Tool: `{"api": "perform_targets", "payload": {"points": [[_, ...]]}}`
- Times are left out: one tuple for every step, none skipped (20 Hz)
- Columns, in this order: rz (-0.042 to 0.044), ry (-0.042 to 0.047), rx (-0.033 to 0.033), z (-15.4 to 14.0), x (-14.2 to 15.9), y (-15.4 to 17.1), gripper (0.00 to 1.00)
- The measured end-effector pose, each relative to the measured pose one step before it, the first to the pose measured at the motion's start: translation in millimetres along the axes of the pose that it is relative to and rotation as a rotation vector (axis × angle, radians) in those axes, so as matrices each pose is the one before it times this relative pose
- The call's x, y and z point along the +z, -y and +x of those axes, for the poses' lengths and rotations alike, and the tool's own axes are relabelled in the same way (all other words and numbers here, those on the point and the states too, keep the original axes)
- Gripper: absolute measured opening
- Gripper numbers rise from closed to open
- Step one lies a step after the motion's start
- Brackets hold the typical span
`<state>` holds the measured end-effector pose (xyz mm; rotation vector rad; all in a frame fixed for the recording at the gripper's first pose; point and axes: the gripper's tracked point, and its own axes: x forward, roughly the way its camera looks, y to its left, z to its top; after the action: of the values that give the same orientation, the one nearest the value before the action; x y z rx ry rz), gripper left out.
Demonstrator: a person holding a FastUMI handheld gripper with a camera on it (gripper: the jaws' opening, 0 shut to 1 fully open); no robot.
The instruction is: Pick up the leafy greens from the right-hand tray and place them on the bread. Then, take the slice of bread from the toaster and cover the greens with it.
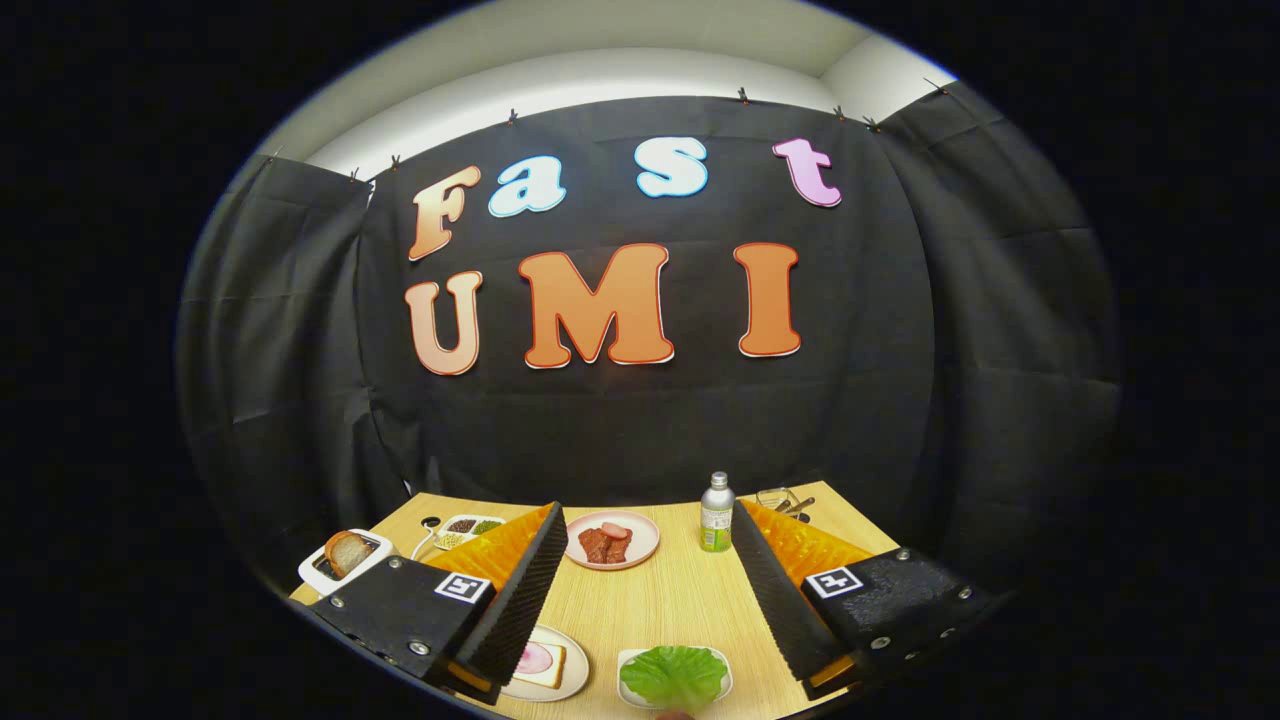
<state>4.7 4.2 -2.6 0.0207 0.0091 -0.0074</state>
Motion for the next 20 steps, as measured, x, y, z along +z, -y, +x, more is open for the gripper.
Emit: {"api": "perform_targets", "payload": {"points": [[0.00032, -0.02049, -0.00199, 0.35, -4.88, 0.20, 0.99], [-0.00272, -0.01958, -0.00432, 0.93, -7.04, 1.21, 0.99], [-0.00469, -0.01546, -0.00386, 1.44, -4.83, 0.88, 0.99], [-0.00514, -0.01806, -0.00252, 0.92, -4.83, 1.07, 0.99], [-0.00525, -0.01993, -0.00248, 1.82, -6.39, 1.35, 0.99], [-0.00748, -0.02964, -0.00472, 2.04, -8.49, 1.49, 0.99], [-0.00850, -0.03232, -0.00311, 3.49, -9.75, 2.12, 0.99], [-0.00728, -0.03586, -0.00450, 4.00, -9.76, 2.35, 0.99], [-0.00674, -0.03946, 0.00293, 3.46, -10.26, 0.33, 0.99], [-0.00709, -0.03902, -0.00006, 4.20, -11.69, 0.99, 0.99], [-0.01411, -0.04444, -0.00418, 4.84, -11.18, 2.15, 0.99], [-0.01117, -0.04138, -0.00532, 5.92, -11.56, 1.37, 0.99], [-0.00416, -0.04073, 0.00067, 4.09, -11.19, 0.93, 0.99], [-0.00176, -0.04269, 0.00517, 5.62, -9.85, -0.20, 0.99], [-0.00575, -0.04542, 0.00294, 4.69, -11.42, -0.73, 0.99], [-0.01406, -0.03928, 0.00149, 5.82, -9.19, -0.78, 0.99], [-0.02045, -0.03560, 0.00376, 6.00, -8.57, -0.68, 0.99], [-0.01749, -0.02864, 0.01325, 5.49, -7.51, -2.79, 0.99], [-0.01358, -0.03096, 0.00820, 3.69, -6.61, -0.10, 0.99], [-0.01012, -0.03505, 0.00670, 1.92, -8.70, 0.59, 0.99]]}}
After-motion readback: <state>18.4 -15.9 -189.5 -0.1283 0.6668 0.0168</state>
